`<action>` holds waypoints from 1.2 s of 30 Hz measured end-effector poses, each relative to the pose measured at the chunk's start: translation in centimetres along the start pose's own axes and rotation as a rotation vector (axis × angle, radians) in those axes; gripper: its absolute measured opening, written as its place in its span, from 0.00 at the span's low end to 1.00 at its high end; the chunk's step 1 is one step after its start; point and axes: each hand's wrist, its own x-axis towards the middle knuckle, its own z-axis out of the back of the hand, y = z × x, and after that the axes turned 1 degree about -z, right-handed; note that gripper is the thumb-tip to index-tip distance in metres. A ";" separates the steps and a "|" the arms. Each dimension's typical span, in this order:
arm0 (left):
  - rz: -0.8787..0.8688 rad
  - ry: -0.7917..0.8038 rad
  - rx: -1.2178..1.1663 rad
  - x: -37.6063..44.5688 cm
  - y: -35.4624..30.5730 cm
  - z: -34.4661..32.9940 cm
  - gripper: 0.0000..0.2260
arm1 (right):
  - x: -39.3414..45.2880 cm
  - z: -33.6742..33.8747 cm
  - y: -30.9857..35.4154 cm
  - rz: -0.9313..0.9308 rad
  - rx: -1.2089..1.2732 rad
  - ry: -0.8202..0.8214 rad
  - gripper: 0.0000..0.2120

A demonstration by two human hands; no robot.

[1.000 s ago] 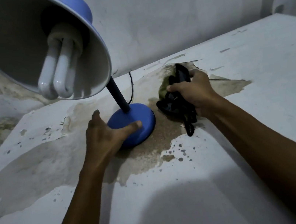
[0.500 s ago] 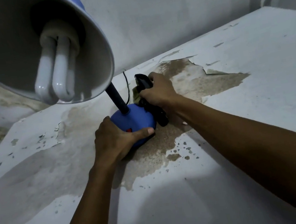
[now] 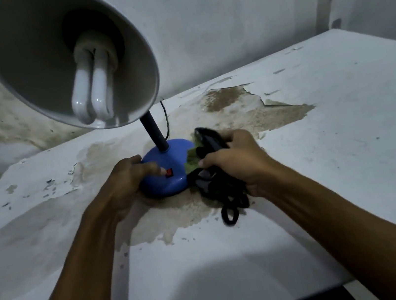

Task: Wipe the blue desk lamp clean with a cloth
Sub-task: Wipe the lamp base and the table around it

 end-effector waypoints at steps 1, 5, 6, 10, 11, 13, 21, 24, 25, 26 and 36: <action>0.012 0.000 -0.030 0.0 0.0 0.1 0.15 | 0.4 0.6 0.2 0.001 0.019 -0.111 0.09; 0.012 0.005 -0.069 0.4 0.7 0.3 0.15 | 0.7 0.2 -0.1 -0.010 -0.075 -0.444 0.12; 0.027 -0.007 -0.110 0.6 0.8 0.3 0.12 | 0.4 -0.8 -0.5 -0.010 -0.080 -0.444 0.12; 0.090 -0.041 -0.225 1.1 1.2 0.0 0.12 | -1.7 -5.5 -1.9 0.107 -0.143 -0.446 0.13; 0.095 -0.033 -0.222 1.1 1.2 -0.1 0.17 | -2.2 -6.0 -2.0 0.127 -0.157 -0.481 0.13; 0.106 -0.013 -0.209 0.8 0.7 -0.3 0.26 | -3.2 -6.6 -2.4 0.162 -0.178 -0.519 0.16; 0.187 0.007 -0.169 0.0 -0.7 0.1 0.34 | -6.2 -10.9 -3.1 0.127 -0.198 0.029 0.15; 0.203 0.040 -0.169 0.1 -1.0 0.4 0.42 | -6.0 -8.5 -1.8 0.345 -0.433 0.106 0.13; 0.208 0.062 -0.180 0.1 -1.0 0.6 0.42 | -5.7 -7.6 -1.3 0.476 -0.569 0.122 0.13; 0.200 0.076 -0.187 0.2 -1.1 0.5 0.40 | -5.3 -6.6 -0.7 0.618 -0.724 0.135 0.14; 0.161 -0.006 0.207 1.7 -1.6 -0.7 0.40 | -1.3 -6.0 -1.6 1.177 -1.389 0.502 0.17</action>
